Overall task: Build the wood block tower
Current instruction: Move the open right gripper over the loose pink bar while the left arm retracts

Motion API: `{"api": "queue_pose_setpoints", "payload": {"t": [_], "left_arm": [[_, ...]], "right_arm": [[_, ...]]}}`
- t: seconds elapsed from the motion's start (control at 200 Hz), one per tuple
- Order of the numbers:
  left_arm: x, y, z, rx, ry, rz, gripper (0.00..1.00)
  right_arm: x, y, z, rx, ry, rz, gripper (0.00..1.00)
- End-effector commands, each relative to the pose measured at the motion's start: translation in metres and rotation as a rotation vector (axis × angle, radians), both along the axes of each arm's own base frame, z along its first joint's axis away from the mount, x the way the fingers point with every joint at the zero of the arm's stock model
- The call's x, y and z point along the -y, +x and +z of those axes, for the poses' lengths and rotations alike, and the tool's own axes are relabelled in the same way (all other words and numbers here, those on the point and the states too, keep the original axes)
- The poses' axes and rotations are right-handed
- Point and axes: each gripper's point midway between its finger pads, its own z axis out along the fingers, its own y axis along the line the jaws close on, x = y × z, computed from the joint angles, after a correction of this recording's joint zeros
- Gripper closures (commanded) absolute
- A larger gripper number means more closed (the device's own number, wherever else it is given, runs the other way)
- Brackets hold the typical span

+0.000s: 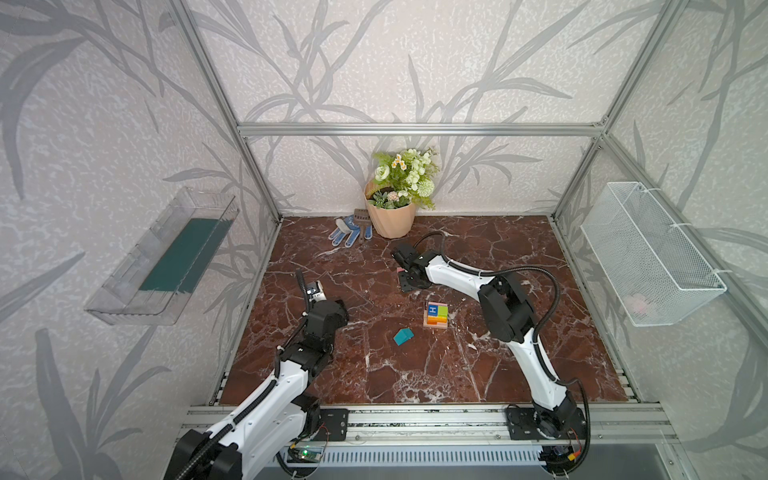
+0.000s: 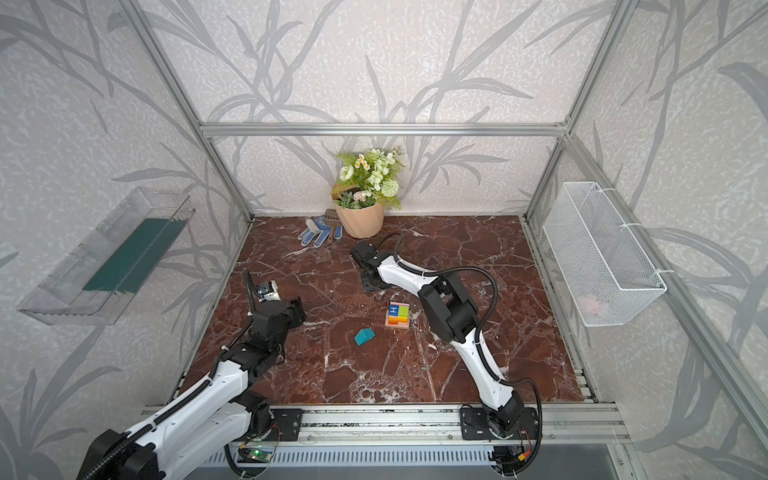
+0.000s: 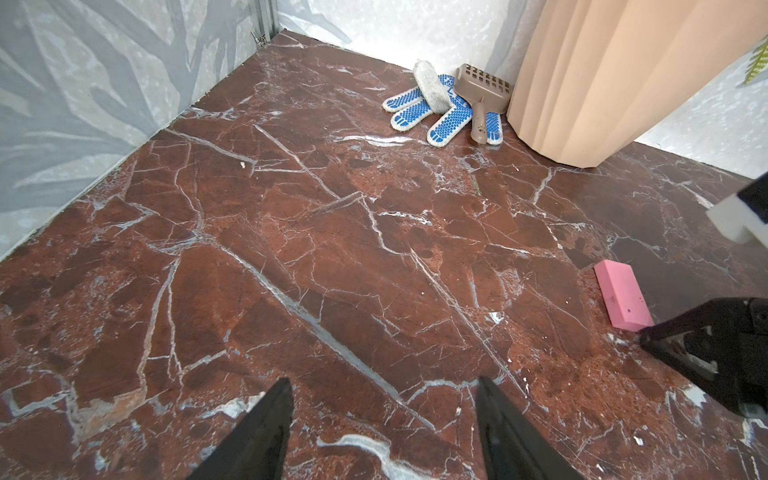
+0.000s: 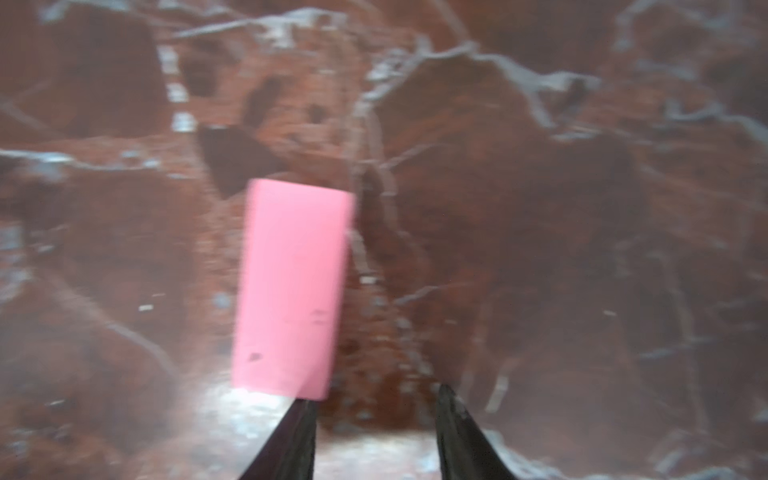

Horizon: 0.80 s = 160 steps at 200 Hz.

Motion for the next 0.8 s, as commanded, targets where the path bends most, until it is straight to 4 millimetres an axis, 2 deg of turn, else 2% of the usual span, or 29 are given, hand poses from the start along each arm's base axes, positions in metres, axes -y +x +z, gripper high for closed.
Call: {"api": "queue_pose_setpoints", "payload": {"t": [0.0,0.14,0.35,0.515,0.795], "left_arm": [[-0.001,0.002,0.003,0.016,-0.003,0.003,0.3],[0.0,0.001,0.003,0.018,-0.006,-0.003,0.31],[0.0,0.001,0.003,0.021,-0.006,-0.002,0.3],[-0.001,0.0,0.004,0.027,-0.009,-0.002,0.31],[0.0,-0.002,0.004,0.035,-0.014,-0.006,0.31]], "right_arm": [[0.026,0.0,-0.002,-0.015,-0.031,-0.047,0.54],[0.035,0.002,0.002,-0.018,-0.014,-0.055,0.54],[-0.01,-0.022,0.02,0.044,0.032,0.084,0.39],[-0.031,-0.025,0.004,-0.001,0.029,0.095,0.34],[-0.034,-0.011,-0.019,-0.029,-0.019,0.041,0.34]]}}
